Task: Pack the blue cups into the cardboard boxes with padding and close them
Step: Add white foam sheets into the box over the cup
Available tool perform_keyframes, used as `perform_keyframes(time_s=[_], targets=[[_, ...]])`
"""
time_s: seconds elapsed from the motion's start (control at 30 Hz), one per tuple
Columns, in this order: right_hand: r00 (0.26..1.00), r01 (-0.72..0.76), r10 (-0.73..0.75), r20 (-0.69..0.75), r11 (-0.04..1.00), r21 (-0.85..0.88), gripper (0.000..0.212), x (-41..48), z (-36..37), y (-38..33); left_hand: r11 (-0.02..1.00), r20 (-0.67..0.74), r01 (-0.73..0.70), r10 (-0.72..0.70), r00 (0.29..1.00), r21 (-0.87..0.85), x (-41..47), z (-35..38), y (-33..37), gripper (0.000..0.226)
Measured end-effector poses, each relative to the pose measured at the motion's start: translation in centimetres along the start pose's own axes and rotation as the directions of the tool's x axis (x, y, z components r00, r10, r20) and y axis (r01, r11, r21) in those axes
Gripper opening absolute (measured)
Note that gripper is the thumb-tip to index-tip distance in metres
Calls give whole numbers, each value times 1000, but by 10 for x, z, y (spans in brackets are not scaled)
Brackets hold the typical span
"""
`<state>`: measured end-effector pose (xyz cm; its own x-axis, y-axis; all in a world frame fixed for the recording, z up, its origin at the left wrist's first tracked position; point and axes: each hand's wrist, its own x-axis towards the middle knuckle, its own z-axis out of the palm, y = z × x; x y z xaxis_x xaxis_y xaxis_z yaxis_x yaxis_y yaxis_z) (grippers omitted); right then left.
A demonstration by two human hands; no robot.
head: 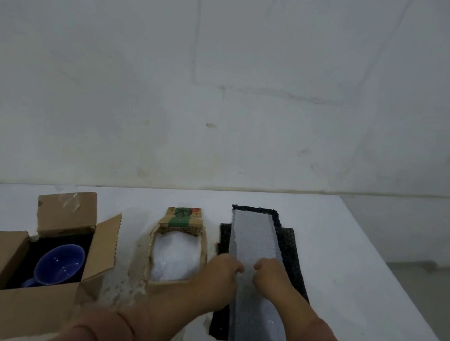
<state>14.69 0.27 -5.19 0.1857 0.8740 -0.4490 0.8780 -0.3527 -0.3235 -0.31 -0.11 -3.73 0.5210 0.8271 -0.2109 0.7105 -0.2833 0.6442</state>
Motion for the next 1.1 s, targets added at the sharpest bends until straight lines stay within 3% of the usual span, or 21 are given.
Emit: perform_keyframes(time_s=[0.1,0.2,0.33,0.43,0.53,0.63,0.67,0.7,0.77,0.83,0.87,1.0,1.07,1.1], targets=[[1000,-17,17,24,1000,-18,21,-2,11,20,948,172,236,-201,964,-214,14,26,2,29],[999,6,-6,35,1000,-18,18,-5,22,31,768,225,423,-358,906,-481,24,39,0,30],[996,83,-83,33,996,17,19,-5,34,38,668,227,467,-419,879,-579,30,44,4,23],[997,68,-70,45,997,46,31,-3,35,40,677,184,434,-411,893,-594,32,47,6,9],[999,25,-28,25,993,112,25,-2,26,38,712,126,413,-421,898,-568,36,48,12,38],[990,-53,96,-105,933,356,22,-1,8,43,720,57,347,-394,917,-602,40,38,25,37],[983,-76,143,-119,892,445,32,-2,1,45,718,31,314,-378,925,-622,41,31,29,34],[978,-93,180,-103,823,560,42,-3,-7,46,718,12,280,-354,935,-637,42,24,31,31],[985,-94,172,-3,551,829,44,-8,-23,45,710,-46,183,-290,956,-680,42,7,34,27],[996,-78,62,63,282,956,39,-17,-40,34,674,-101,93,-243,965,-733,38,-9,35,27],[999,-38,21,34,214,976,42,-19,-48,29,646,-125,62,-239,963,-761,35,-18,36,29],[969,235,-123,-214,200,951,57,-23,-70,11,449,-190,-71,-225,956,-891,32,-52,31,70],[943,318,-190,-273,270,909,61,-29,-81,0,463,-198,-92,-187,962,-882,27,-69,32,64],[935,351,-187,-302,358,865,59,-33,-86,-7,505,-219,-105,-172,961,-857,23,-76,33,53]])
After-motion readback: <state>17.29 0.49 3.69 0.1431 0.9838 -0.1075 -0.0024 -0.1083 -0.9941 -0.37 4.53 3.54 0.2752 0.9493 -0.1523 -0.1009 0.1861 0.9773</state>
